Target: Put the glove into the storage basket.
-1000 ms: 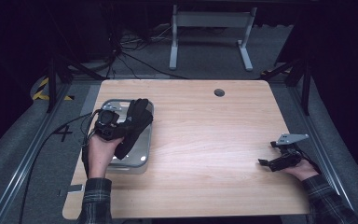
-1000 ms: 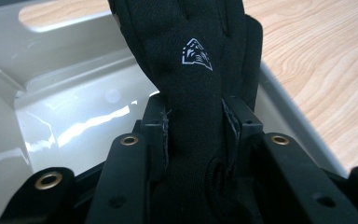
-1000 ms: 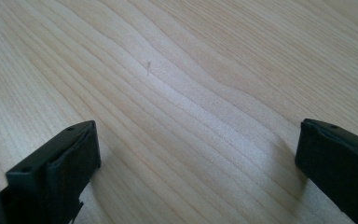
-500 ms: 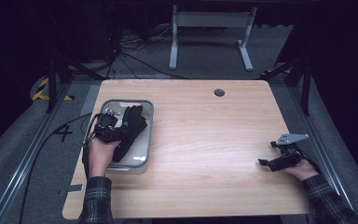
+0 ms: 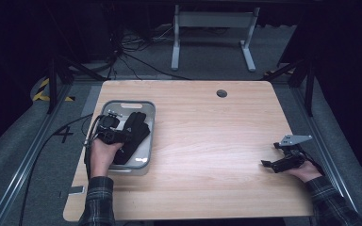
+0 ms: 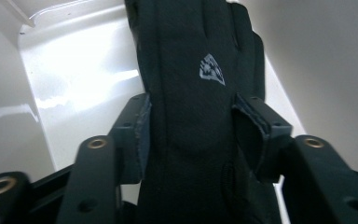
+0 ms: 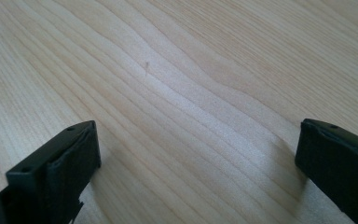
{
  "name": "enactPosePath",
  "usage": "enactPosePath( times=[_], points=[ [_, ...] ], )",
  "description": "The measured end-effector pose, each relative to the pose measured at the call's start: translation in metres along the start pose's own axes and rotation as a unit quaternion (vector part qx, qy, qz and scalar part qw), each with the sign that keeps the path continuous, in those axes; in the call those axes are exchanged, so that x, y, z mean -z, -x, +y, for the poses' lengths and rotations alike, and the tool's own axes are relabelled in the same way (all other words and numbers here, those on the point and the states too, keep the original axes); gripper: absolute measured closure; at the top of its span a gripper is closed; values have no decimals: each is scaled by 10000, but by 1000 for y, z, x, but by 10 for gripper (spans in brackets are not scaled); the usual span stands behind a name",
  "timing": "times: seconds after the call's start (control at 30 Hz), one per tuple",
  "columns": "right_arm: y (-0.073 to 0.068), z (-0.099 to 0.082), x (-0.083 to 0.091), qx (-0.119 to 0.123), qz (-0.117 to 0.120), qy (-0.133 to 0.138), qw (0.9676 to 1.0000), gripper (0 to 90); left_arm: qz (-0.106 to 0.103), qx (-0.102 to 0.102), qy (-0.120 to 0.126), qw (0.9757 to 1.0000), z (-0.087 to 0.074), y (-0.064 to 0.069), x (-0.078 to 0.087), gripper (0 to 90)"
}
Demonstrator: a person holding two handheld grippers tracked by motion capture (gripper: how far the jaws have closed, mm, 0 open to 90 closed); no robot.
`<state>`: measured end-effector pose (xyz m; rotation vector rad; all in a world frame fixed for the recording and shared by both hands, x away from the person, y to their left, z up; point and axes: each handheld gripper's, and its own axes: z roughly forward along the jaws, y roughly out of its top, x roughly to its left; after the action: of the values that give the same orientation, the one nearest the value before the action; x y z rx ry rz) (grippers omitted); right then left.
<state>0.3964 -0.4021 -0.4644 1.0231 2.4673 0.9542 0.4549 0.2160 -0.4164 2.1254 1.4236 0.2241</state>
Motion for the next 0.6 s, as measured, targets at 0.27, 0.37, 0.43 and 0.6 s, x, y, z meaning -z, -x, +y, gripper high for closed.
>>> enactPosePath(
  times=[0.27, 0.37, 0.43, 0.6],
  points=[
    [0, 0, 0, -13, -7, 1, 10000, 4, 100, 51, 222, 9997, -1, -4, 9, 358],
    [0, 0, 0, -14, -8, 1, 10000, 4, 180, 28, 381, 9991, 1, -3, 19, 310],
    [0, 0, 0, -14, -8, 0, 10000, 4, 182, -45, 477, 9987, 3, 0, 26, 286],
    [0, 0, 0, -15, -8, 0, 10000, 4, 8, -99, 674, 9977, 5, 9, 34, 255]
  ],
)
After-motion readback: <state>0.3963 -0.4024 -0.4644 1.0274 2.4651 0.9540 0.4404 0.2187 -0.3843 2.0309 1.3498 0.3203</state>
